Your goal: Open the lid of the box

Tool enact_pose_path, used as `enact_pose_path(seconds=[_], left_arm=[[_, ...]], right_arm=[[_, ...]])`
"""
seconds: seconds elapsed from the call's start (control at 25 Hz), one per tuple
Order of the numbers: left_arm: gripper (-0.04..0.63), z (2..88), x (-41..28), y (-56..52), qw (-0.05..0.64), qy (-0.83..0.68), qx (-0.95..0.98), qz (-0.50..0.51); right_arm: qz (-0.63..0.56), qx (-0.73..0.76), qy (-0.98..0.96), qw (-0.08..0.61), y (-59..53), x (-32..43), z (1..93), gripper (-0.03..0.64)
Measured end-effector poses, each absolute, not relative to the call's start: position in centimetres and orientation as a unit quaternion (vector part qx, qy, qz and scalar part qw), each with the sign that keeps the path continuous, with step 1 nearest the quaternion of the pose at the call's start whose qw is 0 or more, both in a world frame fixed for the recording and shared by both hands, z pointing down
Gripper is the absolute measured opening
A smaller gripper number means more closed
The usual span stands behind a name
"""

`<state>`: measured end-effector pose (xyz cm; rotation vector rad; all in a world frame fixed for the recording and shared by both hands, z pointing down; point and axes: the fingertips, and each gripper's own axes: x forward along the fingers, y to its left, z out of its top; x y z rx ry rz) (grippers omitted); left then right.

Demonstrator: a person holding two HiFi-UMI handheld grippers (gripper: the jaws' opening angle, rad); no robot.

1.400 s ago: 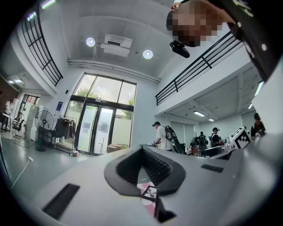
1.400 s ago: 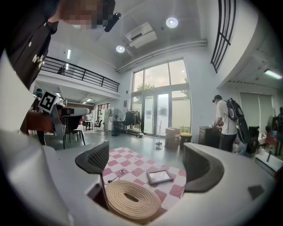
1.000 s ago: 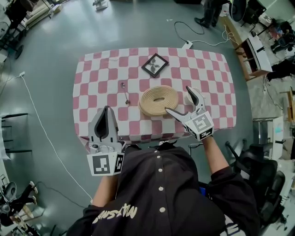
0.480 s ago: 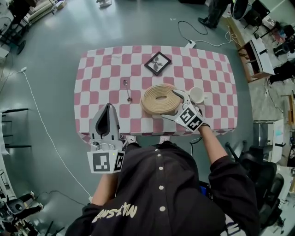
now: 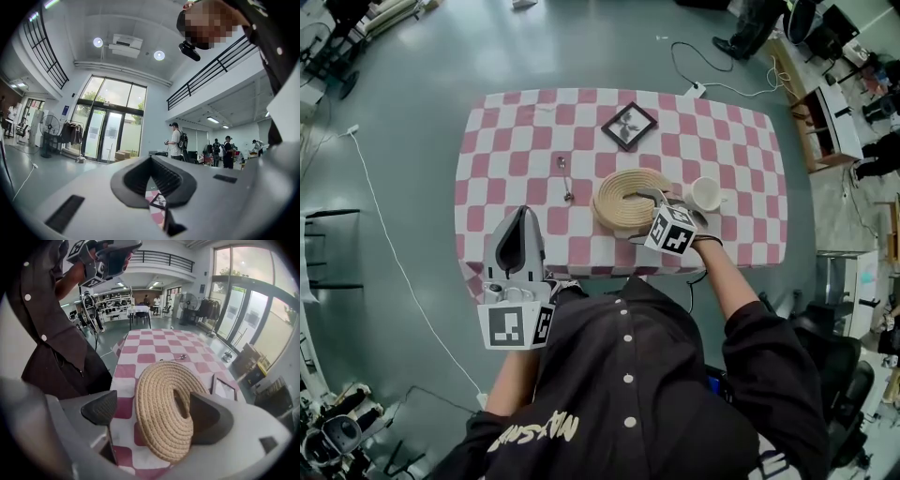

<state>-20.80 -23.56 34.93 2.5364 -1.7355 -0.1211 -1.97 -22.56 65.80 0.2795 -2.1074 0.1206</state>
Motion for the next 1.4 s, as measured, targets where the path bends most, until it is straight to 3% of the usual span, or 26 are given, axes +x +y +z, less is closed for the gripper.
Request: enact_pose_path(seconds=[0.68,1.4], left_arm=[[-0.003,35.4,-21.3,-23.0,0.037,-0.577,0.815,-0.035],[-0.003,36.3,-22.9,-22.4,0.048,-0.598,0.799,-0.025]], right_arm=[[0.056,0.025,-0.814,0.578,-22.0,-1.2,70.8,0.475],[0.073,-0.033,-0.797,0.599,-22.1,-2.4,72.0,0.412]])
